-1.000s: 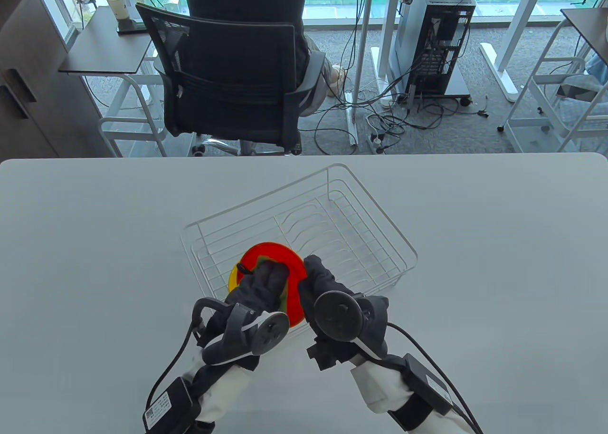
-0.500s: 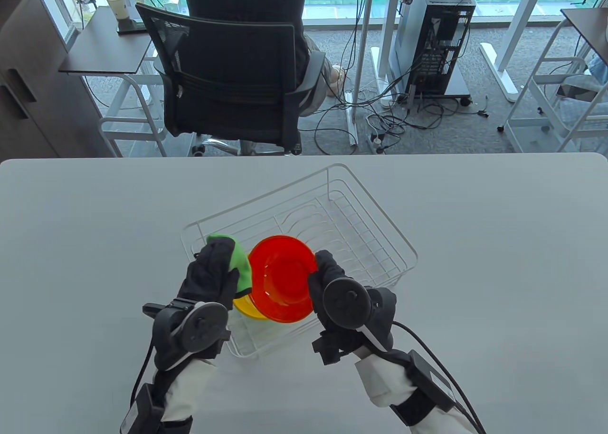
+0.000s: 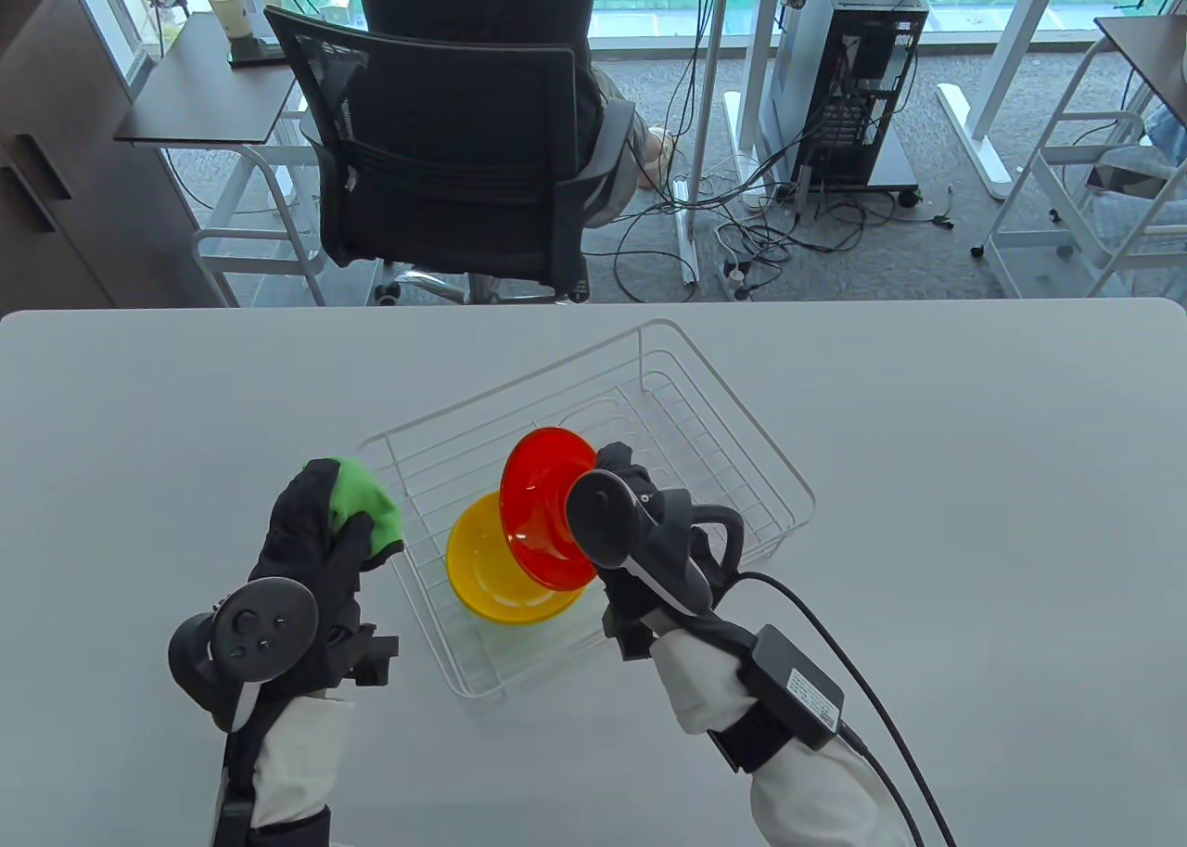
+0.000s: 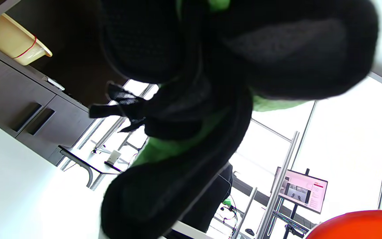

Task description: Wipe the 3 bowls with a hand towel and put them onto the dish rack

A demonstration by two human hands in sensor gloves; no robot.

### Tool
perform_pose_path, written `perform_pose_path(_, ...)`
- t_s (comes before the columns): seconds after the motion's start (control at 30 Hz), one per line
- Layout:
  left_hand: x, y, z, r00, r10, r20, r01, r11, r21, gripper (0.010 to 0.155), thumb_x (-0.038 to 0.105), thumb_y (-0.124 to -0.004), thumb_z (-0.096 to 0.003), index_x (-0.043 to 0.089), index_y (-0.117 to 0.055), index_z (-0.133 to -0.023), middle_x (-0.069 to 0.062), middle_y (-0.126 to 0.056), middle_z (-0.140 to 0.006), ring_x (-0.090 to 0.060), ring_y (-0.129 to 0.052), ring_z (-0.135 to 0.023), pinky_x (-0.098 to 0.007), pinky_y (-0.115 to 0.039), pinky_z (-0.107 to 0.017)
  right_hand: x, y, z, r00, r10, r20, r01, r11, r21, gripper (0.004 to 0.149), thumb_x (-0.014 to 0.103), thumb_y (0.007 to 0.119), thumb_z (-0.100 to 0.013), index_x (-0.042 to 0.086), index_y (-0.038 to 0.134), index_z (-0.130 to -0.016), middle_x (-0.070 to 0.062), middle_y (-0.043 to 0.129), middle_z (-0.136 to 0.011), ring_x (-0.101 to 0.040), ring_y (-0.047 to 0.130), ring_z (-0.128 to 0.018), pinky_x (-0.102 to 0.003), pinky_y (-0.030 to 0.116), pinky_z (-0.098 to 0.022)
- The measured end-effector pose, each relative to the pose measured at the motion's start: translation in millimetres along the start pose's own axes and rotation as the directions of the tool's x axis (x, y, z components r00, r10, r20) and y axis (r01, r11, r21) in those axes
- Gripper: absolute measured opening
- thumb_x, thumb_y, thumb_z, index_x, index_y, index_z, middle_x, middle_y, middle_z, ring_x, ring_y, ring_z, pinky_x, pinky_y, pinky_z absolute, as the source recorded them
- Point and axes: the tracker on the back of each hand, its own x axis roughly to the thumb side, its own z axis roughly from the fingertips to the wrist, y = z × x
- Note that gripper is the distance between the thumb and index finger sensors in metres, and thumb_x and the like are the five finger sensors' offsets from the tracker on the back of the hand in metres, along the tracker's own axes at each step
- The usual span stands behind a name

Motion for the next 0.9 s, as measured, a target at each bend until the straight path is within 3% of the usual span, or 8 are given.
perform_pose_path(0.47,-5.5,0.5,-0.4,1.000,0.009,-0.027,-0.010,1.000,-0.014,0.063,0.026,-0.085,-0.0510,0.011,-0.063,-0.108,-0.024,-0.078,-0.101,-0.037,-0.100,-0.066,-0.037,-0.091,-0.043,29.6,37.1,-16.6,0.977,0.215,0.003,-0.215,0.975,0.051,0.052,0.025,0.085,-0.046,-0.003,0.079,-0.089,-0.026,0.092,-0.068,-0.019,0.111,-0.021,-0.028,0.094,-0.014)
perform_pose_path(0.9,-4.8,-3.1,0.0,0.999,0.045,-0.027,-0.046,0.999,-0.027,0.063,0.026,-0.084,-0.0513,0.010,-0.062,-0.108,-0.025,-0.077,-0.101,-0.037,-0.100,-0.066,-0.036,-0.091,-0.044,11.7,55.9,-23.8,0.991,0.115,-0.065,-0.102,0.978,0.179,0.051,0.025,0.084,-0.046,-0.002,0.080,-0.089,-0.025,0.094,-0.068,-0.020,0.111,-0.023,-0.030,0.094,-0.016)
